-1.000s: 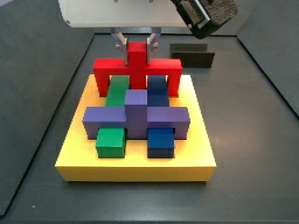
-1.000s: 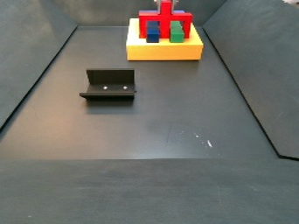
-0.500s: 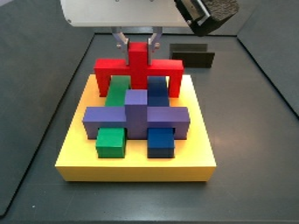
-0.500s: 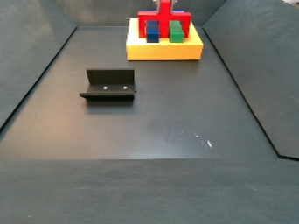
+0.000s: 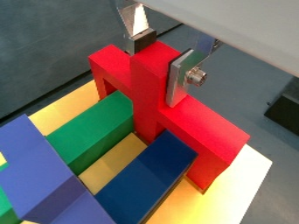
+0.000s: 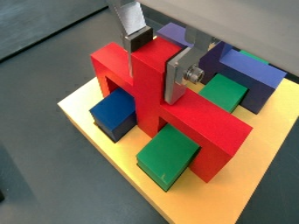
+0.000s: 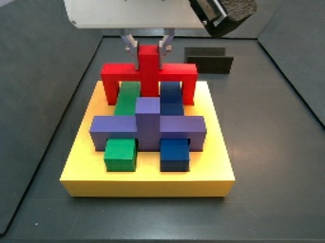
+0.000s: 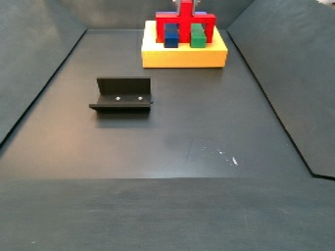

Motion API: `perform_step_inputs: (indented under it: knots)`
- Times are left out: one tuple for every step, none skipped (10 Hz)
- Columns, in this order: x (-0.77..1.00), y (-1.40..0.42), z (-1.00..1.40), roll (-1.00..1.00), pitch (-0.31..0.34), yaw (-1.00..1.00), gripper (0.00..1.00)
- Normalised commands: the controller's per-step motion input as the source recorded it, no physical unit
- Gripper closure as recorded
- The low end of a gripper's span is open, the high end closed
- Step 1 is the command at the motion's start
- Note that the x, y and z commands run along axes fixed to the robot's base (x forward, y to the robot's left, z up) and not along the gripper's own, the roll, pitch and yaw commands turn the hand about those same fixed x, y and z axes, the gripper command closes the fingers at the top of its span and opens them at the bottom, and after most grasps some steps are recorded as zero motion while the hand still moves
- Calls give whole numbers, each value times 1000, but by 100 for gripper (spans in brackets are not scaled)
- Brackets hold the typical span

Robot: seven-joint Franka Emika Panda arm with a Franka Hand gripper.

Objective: Pick up the red object. Move up. Place the red object on the fixture. Regrasp the red object. Move to above the board. Insert the red object.
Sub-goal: Insert the red object.

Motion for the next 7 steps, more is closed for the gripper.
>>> perform_step_inputs:
  knots:
    - [0, 0, -200, 4, -3, 120, 100]
    - [129, -60, -346, 0, 0, 0, 100]
    - [26, -63, -340, -34, 0, -129, 100]
    - [0, -63, -294, -57, 0, -211, 100]
    - [0, -46, -260, -69, 0, -306, 100]
    - [0, 0, -229, -34, 0, -323, 100]
    - [0, 0, -186, 0, 0, -294, 100]
